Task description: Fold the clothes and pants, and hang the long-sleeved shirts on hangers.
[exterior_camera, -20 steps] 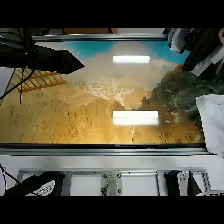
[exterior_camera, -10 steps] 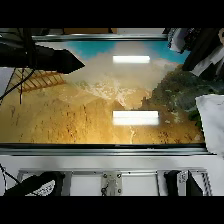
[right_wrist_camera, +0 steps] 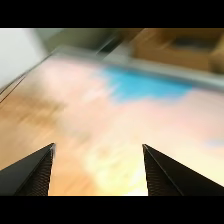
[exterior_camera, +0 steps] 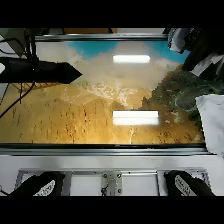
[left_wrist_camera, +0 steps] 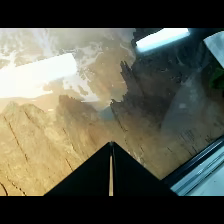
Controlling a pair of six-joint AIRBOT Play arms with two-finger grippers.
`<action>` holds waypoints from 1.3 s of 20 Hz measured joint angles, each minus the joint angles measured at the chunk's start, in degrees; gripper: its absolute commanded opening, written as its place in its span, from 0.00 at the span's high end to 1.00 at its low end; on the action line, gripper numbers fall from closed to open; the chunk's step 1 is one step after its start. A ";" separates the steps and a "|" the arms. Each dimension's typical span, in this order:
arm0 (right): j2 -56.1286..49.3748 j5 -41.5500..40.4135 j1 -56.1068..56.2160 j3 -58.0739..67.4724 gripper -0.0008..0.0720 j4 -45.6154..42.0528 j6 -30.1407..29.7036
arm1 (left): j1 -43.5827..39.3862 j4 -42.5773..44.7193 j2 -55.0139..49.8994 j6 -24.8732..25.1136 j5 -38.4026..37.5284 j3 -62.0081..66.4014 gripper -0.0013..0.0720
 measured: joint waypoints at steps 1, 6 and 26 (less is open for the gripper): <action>-2.47 2.01 5.42 0.00 0.20 -1.90 0.66 | 0.00 0.13 0.96 0.00 0.87 -2.01 0.96; -13.40 6.16 26.67 -0.02 0.20 -11.98 5.70 | 0.00 0.42 4.33 -0.02 3.41 -8.96 0.96; -19.23 8.02 36.50 -0.02 0.96 -16.68 10.10 | 0.00 0.37 5.51 -0.13 4.17 -11.63 0.96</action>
